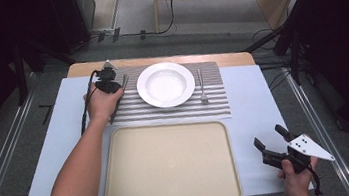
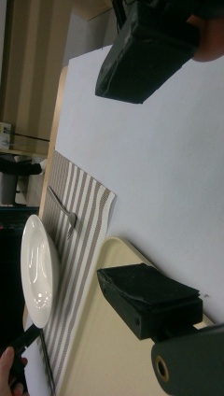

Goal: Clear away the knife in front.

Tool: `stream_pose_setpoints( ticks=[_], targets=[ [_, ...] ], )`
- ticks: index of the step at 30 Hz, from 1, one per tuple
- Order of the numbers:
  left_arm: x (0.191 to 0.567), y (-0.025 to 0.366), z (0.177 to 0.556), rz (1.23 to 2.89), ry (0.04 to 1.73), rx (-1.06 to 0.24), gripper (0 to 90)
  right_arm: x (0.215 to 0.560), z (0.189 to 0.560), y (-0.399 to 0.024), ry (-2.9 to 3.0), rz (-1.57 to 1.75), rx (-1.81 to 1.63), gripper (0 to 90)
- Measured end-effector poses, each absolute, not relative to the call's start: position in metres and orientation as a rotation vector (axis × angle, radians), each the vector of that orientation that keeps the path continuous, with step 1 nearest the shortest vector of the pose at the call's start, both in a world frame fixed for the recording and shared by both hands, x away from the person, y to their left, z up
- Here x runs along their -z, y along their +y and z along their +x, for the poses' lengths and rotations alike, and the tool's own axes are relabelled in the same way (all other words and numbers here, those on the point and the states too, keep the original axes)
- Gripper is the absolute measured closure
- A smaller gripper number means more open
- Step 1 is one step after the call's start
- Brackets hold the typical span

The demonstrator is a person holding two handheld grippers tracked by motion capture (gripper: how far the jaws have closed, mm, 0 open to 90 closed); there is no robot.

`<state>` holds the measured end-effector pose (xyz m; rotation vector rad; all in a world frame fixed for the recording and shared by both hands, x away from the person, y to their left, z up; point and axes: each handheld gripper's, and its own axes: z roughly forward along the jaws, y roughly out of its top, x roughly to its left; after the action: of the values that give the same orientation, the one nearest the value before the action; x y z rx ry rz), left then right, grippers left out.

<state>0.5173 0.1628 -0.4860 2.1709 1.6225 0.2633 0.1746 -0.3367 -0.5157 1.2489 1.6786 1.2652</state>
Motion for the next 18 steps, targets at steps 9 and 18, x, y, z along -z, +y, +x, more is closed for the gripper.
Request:
stream_pose_setpoints(
  ticks=[9,18],
  targets=[
    [0.4858,0.1672,0.5099,2.201,1.575,-0.292,77.5,0.5154,0.1751,-0.3344,1.684,1.241,-1.261,12.7],
    [0.4875,0.1615,0.5160,2.241,1.524,-0.361,71.0,0.5160,0.1752,-0.3367,1.681,1.249,-1.263,12.8]
  ],
)
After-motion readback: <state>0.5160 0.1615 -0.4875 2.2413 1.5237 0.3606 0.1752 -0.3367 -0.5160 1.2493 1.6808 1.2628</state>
